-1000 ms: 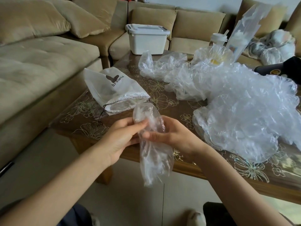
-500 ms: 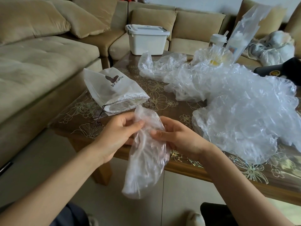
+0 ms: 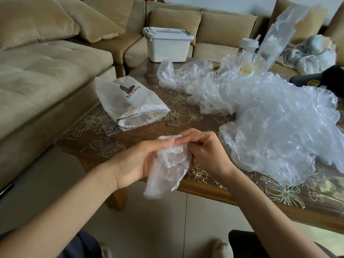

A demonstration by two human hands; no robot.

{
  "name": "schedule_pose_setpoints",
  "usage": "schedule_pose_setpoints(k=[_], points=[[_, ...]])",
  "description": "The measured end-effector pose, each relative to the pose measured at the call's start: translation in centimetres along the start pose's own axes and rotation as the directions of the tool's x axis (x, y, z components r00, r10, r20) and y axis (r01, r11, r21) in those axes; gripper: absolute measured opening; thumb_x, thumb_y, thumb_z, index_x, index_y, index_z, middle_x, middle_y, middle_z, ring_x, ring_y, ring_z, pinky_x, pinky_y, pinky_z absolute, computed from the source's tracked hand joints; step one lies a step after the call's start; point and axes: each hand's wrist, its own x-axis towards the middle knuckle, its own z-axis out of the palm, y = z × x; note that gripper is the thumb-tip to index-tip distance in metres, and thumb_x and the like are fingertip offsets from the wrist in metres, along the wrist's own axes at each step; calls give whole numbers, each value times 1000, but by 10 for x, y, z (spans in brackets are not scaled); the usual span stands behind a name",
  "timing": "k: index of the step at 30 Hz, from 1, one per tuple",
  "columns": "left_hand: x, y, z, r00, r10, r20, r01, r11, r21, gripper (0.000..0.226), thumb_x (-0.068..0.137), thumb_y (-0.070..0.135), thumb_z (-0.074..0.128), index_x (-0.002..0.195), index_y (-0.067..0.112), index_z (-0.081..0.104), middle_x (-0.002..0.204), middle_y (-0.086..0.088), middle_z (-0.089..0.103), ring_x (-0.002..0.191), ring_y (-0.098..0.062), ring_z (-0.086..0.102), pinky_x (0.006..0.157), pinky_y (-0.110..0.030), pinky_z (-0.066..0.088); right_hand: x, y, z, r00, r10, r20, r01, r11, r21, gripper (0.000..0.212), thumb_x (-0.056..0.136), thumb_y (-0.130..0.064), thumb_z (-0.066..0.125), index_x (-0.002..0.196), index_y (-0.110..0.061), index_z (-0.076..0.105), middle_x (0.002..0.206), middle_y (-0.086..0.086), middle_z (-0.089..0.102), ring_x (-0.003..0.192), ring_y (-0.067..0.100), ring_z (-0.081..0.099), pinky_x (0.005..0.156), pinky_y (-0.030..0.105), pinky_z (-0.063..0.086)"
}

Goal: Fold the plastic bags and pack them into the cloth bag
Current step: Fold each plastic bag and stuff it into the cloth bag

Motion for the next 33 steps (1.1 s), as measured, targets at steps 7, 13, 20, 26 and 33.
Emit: schedule_pose_setpoints(k=[7, 13, 20, 26, 33], points=[[4, -5, -7, 938, -102, -332, 107, 994, -3, 18, 80, 16, 61, 95, 7, 66, 82, -7, 71, 72, -18, 68, 70, -28, 54, -12, -22, -13, 993, -78, 86, 103, 935, -339, 54, 74, -14, 57, 126, -27, 52, 124, -1, 50, 109, 6, 52, 94, 17, 42], [4, -7, -6, 934, -118, -338, 100, 993, -69, 34, 70, 24, 67, 100, 7, 67, 83, -9, 70, 75, -21, 66, 67, -34, 53, -39, 1, 20, 810, -399, 429, 552, 274, -787, 38, 84, -29, 66, 119, -17, 61, 127, 9, 52, 116, 24, 41, 94, 31, 29], [9, -16, 3, 842, 333, -424, -130, 889, 440, 21, 88, 9, 62, 104, 21, 64, 94, 4, 71, 88, -10, 66, 74, -21, 51, -33, 0, 12, 960, -186, 207, 277, 721, -635, 25, 86, -45, 52, 81, -27, 69, 76, -19, 56, 79, 4, 43, 76, 34, 37], [1, -13, 7, 980, 183, -74, -156, 947, 280, 41, 82, 33, 61, 122, 22, 59, 115, -6, 67, 109, -19, 62, 93, -33, 48, -28, -5, 9, 985, 58, 163, 49, 809, -586, 29, 88, -22, 63, 67, -3, 60, 56, 3, 48, 55, 5, 34, 54, 21, 33], [-2, -13, 2, 986, 162, 40, -167, 954, 248, 53, 82, -7, 59, 131, 12, 49, 104, -4, 66, 85, -12, 56, 60, -15, 44, -30, -8, 9, 992, 22, 124, 59, 788, -613, 44, 87, -23, 65, 51, -20, 39, 50, -6, 32, 52, 8, 32, 50, 18, 30]])
